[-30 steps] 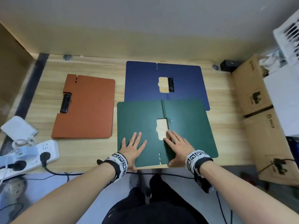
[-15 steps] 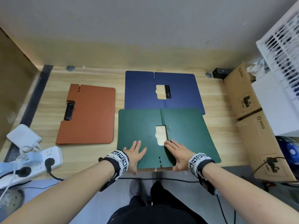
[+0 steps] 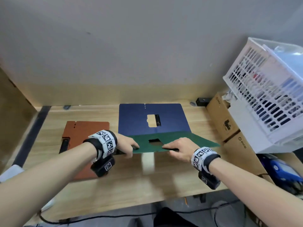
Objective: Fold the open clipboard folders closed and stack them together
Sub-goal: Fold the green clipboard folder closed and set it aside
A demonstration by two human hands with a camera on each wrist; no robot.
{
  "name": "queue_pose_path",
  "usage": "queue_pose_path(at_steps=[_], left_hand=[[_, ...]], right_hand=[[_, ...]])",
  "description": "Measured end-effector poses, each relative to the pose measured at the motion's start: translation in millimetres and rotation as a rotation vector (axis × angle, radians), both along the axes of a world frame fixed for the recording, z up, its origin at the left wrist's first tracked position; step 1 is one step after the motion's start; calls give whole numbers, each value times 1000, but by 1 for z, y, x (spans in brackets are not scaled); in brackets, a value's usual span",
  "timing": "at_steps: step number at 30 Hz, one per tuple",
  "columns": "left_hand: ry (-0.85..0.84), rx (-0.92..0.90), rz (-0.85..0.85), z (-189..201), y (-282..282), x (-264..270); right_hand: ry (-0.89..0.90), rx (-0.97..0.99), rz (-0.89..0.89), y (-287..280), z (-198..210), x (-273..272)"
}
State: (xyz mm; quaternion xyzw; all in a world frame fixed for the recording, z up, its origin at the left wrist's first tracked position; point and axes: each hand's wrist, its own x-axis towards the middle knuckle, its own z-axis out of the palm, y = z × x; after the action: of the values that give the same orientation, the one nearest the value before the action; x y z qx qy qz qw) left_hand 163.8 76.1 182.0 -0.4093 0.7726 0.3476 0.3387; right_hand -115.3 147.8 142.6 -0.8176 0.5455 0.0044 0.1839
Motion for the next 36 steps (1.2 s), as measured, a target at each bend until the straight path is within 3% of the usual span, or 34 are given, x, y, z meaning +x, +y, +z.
queue_pose_path(at_steps=[4,11,14,17,22,29,33,36], left_hand=[[136,-47,125,25,-23,7],[282,-198,318,46,-57,-3],[346,-275,391,43,-75,-5],[341,-357,392,38,-93,-4],[190,-628,248,38,-122,-7],[227,-825,309,34,-171,-13],[197,-813,367,28,-199,-19],[180,-731,411,2,-212,-17]], right_hand=[[-83,-212,-91,-27,16,1],[-101,-299,-252,-74,30,8],[-48,-351,-219,-97,34,6],[2,-386,-154,-124,41,4],[22,-470,-137,-172,40,4],[74,-359,-56,-242,48,1],[58,-244,-27,-282,48,-3],[25,-99,-21,-298,25,-5]])
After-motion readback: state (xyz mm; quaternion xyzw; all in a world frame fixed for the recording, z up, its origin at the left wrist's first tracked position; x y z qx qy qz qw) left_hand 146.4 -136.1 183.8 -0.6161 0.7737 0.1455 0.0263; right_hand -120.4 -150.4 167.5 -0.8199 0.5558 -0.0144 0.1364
